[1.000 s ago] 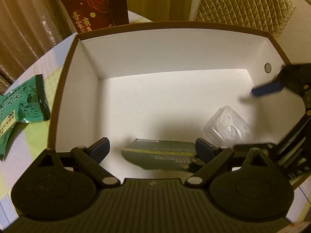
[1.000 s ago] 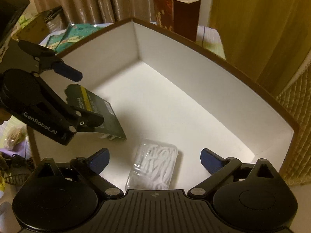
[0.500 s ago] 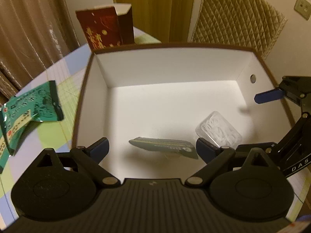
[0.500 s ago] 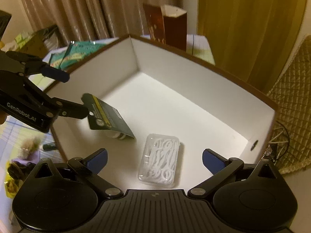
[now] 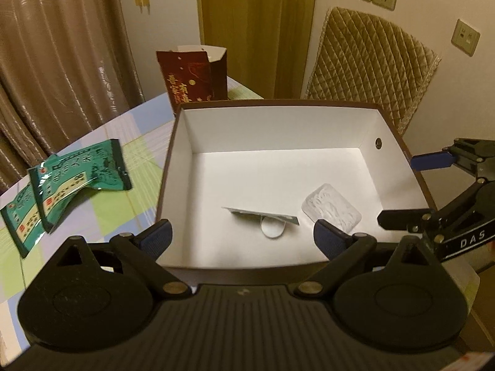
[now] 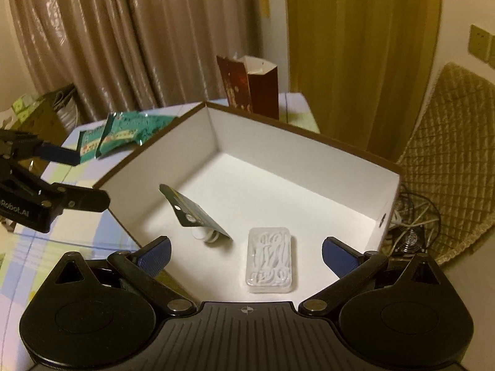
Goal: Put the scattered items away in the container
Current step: 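Withdraw both tools from the box back toward the table items, then grasp the white ladle by its handle with the left tool, then grasp the bronze eyelash curler with the right tool while the left tool holds the ladle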
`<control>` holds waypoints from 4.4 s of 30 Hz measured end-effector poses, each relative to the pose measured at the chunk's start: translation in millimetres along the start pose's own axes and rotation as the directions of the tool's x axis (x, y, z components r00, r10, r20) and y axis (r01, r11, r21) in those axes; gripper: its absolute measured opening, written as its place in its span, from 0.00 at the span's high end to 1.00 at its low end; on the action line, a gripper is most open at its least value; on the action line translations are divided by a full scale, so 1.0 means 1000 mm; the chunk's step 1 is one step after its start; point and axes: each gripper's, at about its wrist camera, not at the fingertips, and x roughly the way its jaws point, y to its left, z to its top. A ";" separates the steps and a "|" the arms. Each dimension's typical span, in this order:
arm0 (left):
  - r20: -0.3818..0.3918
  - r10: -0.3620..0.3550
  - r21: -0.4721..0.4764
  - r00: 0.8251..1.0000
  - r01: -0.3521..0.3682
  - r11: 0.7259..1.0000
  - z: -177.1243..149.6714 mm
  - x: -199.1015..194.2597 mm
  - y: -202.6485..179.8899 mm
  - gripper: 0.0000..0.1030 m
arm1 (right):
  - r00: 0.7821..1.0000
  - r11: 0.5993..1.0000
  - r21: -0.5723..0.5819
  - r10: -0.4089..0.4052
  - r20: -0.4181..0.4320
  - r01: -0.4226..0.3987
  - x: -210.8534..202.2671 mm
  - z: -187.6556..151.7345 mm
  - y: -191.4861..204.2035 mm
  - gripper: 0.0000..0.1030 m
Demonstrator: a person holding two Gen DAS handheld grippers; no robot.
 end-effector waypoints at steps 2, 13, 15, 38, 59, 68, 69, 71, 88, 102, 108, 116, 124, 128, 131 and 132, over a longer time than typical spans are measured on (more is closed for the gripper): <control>0.008 0.003 -0.008 1.000 -0.003 1.000 -0.005 -0.010 0.003 0.06 | 1.000 1.000 0.015 -0.017 0.009 0.017 -0.006 -0.002 0.006 0.02; 0.023 0.033 -0.007 0.999 -0.033 0.999 -0.039 -0.051 0.015 0.06 | 0.996 0.997 0.077 -0.037 0.077 0.031 -0.044 -0.021 0.044 0.02; 0.025 0.032 -0.005 0.999 -0.032 0.999 -0.047 -0.059 0.018 0.06 | 0.996 0.996 0.084 -0.042 0.084 0.035 -0.049 -0.025 0.051 0.02; 0.013 0.033 -0.059 0.999 -0.033 0.998 -0.191 -0.144 0.048 0.05 | 1.000 0.996 0.086 -0.006 0.012 0.005 -0.075 -0.113 0.149 0.02; -0.073 -0.019 0.012 0.997 0.020 1.000 -0.261 -0.097 -0.005 0.23 | 0.989 0.999 0.051 0.010 -0.149 -0.003 -0.051 -0.162 0.120 0.02; -0.188 -0.005 -0.031 0.982 0.000 1.000 -0.272 -0.053 -0.020 0.49 | 0.977 0.999 0.045 0.028 -0.211 -0.019 -0.030 -0.159 0.085 0.02; -0.201 -0.004 -0.043 0.980 -0.005 0.999 -0.273 -0.050 -0.020 0.51 | 0.976 0.999 0.044 0.032 -0.216 -0.023 -0.028 -0.158 0.083 0.02; -0.219 0.001 -0.067 0.976 -0.016 0.998 -0.274 -0.043 -0.020 0.58 | 0.974 0.999 0.041 0.040 -0.224 -0.032 -0.024 -0.157 0.078 0.02; -0.220 0.034 -0.201 0.975 -0.080 0.976 -0.268 -0.033 -0.025 0.87 | 0.958 0.993 -0.033 0.104 -0.268 -0.117 -0.002 -0.145 0.067 0.02; -0.115 0.084 -0.229 0.990 -0.109 0.967 -0.256 -0.077 -0.020 0.87 | 0.954 0.973 -0.077 0.196 -0.225 -0.218 0.019 -0.139 0.097 0.02; -0.082 0.108 -0.239 0.991 -0.125 0.963 -0.252 -0.091 -0.010 0.87 | 0.964 0.968 -0.080 0.225 -0.145 -0.238 0.028 -0.134 0.111 0.02; -0.063 0.129 -0.249 0.990 -0.141 0.958 -0.246 -0.095 0.007 0.87 | 0.961 0.965 -0.050 0.250 -0.115 -0.257 0.052 -0.127 0.135 0.22; -0.068 0.145 -0.251 0.987 -0.158 0.955 -0.242 -0.092 0.028 0.87 | 0.973 0.979 -0.009 0.200 -0.114 -0.203 0.075 -0.126 0.146 0.44; -0.067 0.151 -0.256 0.986 -0.163 0.953 -0.240 -0.089 0.037 0.87 | 0.976 0.983 -0.008 0.184 -0.113 -0.186 0.080 -0.125 0.149 0.46; -0.066 0.157 -0.259 0.985 -0.169 0.951 -0.237 -0.086 0.045 0.87 | 0.982 0.987 -0.024 0.156 -0.110 -0.160 0.084 -0.124 0.154 0.46; -0.064 0.160 -0.258 0.985 -0.171 0.951 -0.236 -0.085 0.048 0.87 | 0.983 0.988 -0.030 0.148 -0.107 -0.152 0.086 -0.124 0.155 0.46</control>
